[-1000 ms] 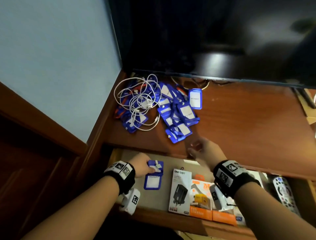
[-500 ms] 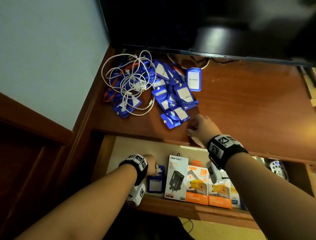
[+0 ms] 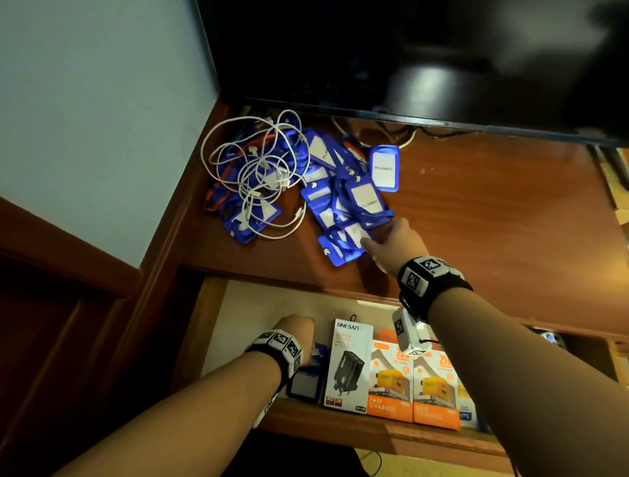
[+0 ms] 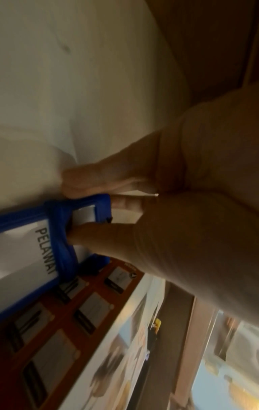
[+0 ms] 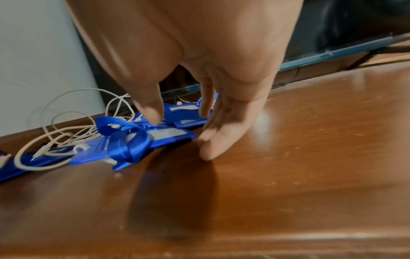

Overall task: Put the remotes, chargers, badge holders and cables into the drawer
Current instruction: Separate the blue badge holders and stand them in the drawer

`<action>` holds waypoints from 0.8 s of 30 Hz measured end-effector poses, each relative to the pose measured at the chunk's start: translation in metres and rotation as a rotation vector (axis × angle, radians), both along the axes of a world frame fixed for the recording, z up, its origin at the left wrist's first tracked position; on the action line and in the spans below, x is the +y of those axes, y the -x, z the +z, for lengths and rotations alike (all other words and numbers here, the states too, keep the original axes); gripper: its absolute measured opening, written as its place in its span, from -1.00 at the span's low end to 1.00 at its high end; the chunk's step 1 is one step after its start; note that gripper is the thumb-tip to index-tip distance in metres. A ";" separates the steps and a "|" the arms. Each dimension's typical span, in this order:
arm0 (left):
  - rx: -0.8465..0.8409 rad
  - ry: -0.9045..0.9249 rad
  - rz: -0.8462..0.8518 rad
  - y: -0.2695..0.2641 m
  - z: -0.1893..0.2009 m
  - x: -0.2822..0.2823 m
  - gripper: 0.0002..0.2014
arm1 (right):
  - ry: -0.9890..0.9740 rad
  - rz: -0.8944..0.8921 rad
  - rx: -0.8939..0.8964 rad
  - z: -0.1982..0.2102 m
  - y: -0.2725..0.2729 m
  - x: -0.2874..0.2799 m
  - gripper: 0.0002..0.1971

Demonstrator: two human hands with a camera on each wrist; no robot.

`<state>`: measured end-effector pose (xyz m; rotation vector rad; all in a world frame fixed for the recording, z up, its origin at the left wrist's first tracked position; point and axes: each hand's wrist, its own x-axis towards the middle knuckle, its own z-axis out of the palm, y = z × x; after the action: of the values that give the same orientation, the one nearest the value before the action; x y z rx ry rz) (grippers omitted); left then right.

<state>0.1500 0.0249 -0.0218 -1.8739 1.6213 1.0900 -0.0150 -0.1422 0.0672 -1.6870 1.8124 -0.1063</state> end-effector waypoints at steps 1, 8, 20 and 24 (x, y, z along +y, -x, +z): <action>-0.008 0.018 0.008 0.001 0.004 0.001 -0.58 | -0.015 -0.007 -0.002 -0.001 -0.002 -0.003 -0.29; -0.032 0.168 0.001 -0.006 0.037 0.002 -0.71 | -0.102 0.005 0.051 -0.006 -0.024 -0.008 -0.08; 0.503 0.573 0.664 -0.058 0.128 -0.028 -0.78 | -0.141 -0.148 -0.367 0.032 -0.023 0.020 -0.58; 0.742 0.565 0.732 -0.058 0.163 -0.050 -0.66 | -0.068 -0.164 -0.753 0.078 -0.014 0.038 -0.70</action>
<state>0.2085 -0.0249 0.1408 -2.7857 1.7636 1.9640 -0.0012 -0.1038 0.1450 -1.2076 1.3440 -0.6497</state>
